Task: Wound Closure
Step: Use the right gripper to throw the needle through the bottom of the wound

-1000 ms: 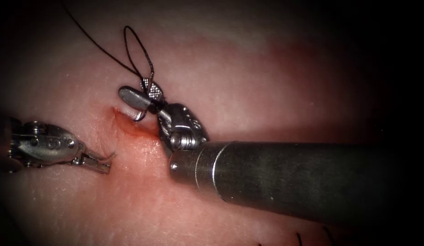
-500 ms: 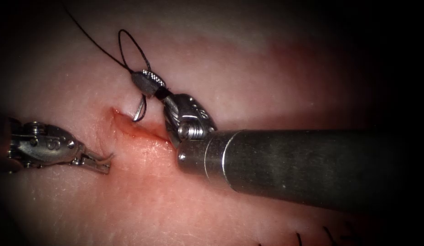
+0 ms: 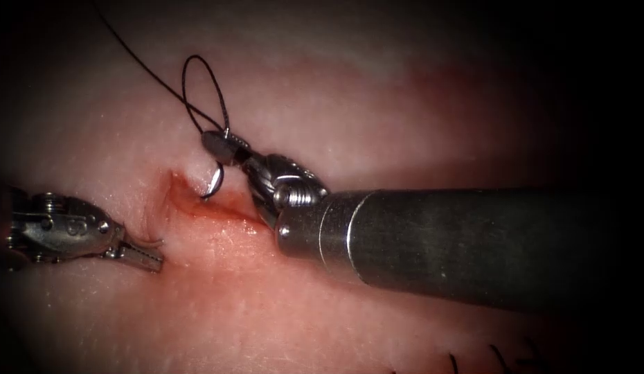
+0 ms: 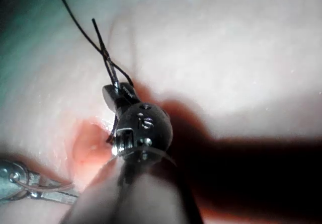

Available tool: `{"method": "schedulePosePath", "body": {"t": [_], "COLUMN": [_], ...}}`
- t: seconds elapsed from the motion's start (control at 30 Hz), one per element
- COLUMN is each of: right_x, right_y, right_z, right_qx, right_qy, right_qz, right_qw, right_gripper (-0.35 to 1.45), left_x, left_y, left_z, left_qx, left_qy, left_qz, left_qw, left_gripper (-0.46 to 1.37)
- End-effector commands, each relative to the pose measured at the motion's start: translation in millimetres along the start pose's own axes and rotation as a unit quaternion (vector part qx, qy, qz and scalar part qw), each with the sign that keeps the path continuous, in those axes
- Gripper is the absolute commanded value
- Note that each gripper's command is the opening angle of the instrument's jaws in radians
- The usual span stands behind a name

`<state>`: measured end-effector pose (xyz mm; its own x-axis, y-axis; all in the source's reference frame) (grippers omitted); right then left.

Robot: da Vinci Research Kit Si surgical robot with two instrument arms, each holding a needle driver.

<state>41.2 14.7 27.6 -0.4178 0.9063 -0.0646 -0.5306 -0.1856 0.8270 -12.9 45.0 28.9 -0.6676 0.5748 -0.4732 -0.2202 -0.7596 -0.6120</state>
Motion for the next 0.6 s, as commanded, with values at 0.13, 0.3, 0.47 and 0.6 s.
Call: {"method": "schedulePosePath", "body": {"t": [0.13, 0.3, 0.47, 0.6], "right_x": [-1.6, -3.4, -4.8, -5.7], "right_y": [-1.0, -1.9, -2.2, -2.3], "right_z": [0.2, -0.1, -0.8, -1.2], "right_qx": [0.010, 0.010, 0.004, 0.002], "right_qy": [-0.017, -0.038, -0.055, -0.069], "right_qz": [0.023, 0.044, 0.061, 0.069], "right_qw": [1.000, 0.998, 0.997, 0.995], "right_gripper": [-0.35, -0.35, -0.35, -0.35], "left_x": [0.1, 0.3, 0.7, 1.0], "left_y": [0.0, -0.1, -0.3, -0.4], "left_z": [0.1, -0.1, -0.3, -0.3], "left_qx": [-0.002, -0.003, -0.004, -0.005], "left_qy": [0.000, 0.000, -0.001, -0.001], "left_qz": [-0.001, -0.001, -0.003, -0.004], "left_qw": [1.0000, 1.0000, 1.0000, 1.0000], "left_gripper": [-0.30, -0.29, -0.24, -0.22]}}
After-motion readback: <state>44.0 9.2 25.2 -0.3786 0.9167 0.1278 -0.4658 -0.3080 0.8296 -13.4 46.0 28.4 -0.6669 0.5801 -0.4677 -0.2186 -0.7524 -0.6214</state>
